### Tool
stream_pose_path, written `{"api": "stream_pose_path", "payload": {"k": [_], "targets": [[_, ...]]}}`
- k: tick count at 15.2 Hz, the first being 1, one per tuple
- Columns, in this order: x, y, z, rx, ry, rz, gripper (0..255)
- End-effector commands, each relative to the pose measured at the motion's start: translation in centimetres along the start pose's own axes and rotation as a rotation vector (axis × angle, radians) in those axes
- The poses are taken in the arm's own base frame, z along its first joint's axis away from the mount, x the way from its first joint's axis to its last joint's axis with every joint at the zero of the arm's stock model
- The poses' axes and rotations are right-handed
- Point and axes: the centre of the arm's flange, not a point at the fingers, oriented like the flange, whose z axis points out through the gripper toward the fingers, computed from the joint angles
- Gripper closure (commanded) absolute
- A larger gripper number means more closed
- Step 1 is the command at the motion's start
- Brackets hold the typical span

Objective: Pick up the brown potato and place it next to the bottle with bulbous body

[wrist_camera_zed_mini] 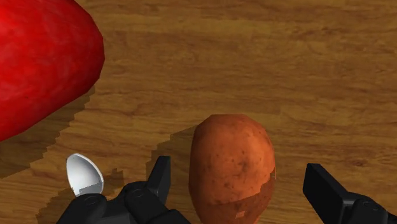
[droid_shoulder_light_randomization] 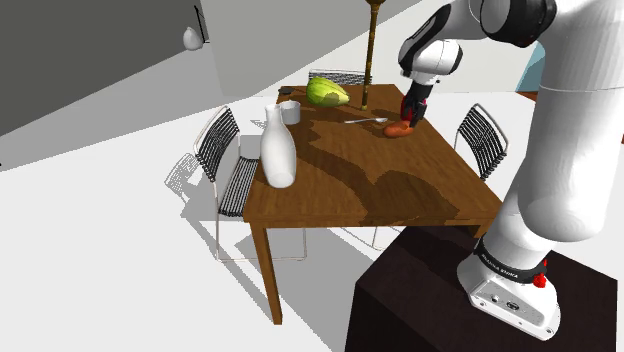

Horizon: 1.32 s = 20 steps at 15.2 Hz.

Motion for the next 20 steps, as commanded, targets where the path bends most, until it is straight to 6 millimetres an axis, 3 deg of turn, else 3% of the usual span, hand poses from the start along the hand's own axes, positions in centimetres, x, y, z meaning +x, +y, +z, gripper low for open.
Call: {"api": "stream_pose_path", "payload": {"k": [1, 3, 11, 12, 20], "targets": [[-0.09, -0.13, 1.20, -0.001, 0.001, -0.001, 0], [-0.09, -0.13, 2.04, -0.001, 0.001, -0.001, 0], [-0.09, -0.13, 2.03, -0.001, 0.001, -0.001, 0], [-0.09, -0.13, 2.03, -0.001, 0.001, -0.001, 255], [-0.08, -0.16, 2.02, -0.001, 0.001, -0.001, 255]]}}
